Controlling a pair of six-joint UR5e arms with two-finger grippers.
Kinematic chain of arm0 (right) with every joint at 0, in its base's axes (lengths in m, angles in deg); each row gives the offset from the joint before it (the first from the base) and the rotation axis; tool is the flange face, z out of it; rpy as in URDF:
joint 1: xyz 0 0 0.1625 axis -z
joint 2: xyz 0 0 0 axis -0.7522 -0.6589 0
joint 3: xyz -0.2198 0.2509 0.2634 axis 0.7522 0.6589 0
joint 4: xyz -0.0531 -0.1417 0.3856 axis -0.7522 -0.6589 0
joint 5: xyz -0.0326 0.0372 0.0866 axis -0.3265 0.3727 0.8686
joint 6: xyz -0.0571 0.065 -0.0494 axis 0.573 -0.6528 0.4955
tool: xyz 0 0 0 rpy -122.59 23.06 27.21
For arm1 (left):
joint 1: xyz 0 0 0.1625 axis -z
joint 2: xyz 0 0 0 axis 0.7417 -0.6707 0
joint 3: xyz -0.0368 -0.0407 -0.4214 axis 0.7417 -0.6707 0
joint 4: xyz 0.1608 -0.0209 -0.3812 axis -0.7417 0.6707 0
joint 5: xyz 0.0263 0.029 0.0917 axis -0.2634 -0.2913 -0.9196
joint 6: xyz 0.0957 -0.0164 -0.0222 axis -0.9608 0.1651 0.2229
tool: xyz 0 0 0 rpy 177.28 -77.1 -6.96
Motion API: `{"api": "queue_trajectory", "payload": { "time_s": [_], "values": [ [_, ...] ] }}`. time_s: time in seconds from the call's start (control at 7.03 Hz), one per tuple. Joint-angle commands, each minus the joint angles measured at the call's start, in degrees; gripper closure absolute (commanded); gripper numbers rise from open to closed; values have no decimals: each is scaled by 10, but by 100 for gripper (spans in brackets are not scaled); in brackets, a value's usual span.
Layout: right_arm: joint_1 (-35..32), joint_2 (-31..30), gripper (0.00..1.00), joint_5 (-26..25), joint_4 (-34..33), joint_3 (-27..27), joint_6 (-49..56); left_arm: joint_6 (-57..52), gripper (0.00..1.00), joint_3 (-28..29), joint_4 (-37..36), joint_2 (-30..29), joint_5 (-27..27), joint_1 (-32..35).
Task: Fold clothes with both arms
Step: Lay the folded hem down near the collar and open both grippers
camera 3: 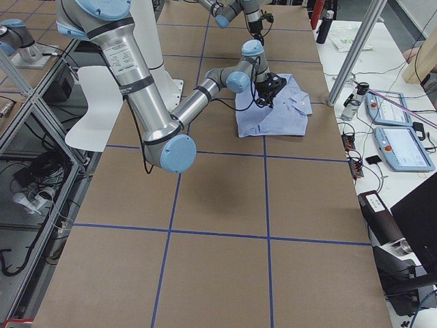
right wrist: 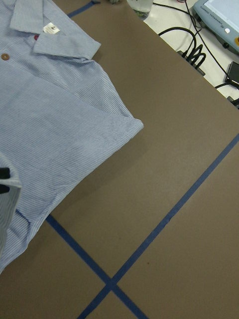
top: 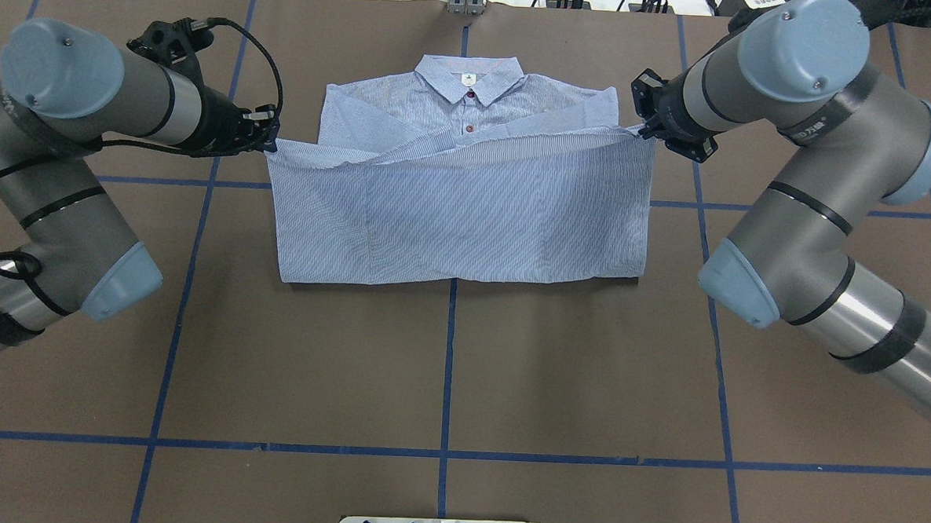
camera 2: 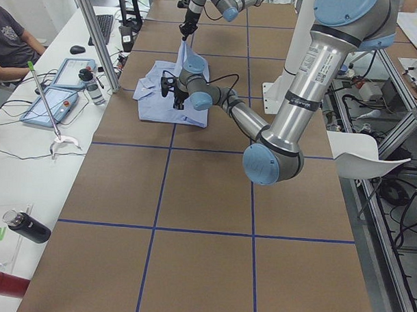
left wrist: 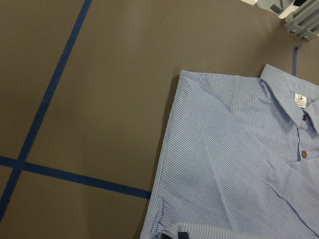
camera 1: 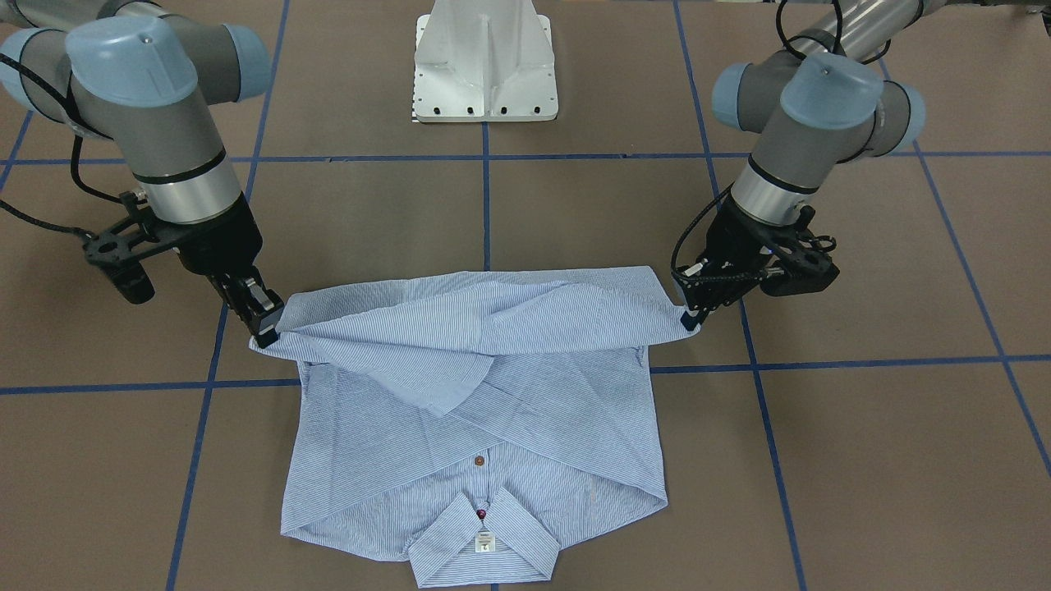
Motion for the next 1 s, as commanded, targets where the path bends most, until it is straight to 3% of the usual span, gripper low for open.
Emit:
{"api": "queue_trajectory", "payload": {
  "time_s": [0.0, 0.43, 0.85],
  "values": [
    [0, 41, 100, -19, 63, 97, 1, 1, 100, 92, 60, -37, -2, 5],
    [-9, 88, 100, -24, 111, 205, 22, 1, 100, 235, 154, -98, -4, 22],
    [-6, 91, 100, -23, 177, 297, 36, 1, 100, 288, 166, -132, -12, 23]
  ]
}}
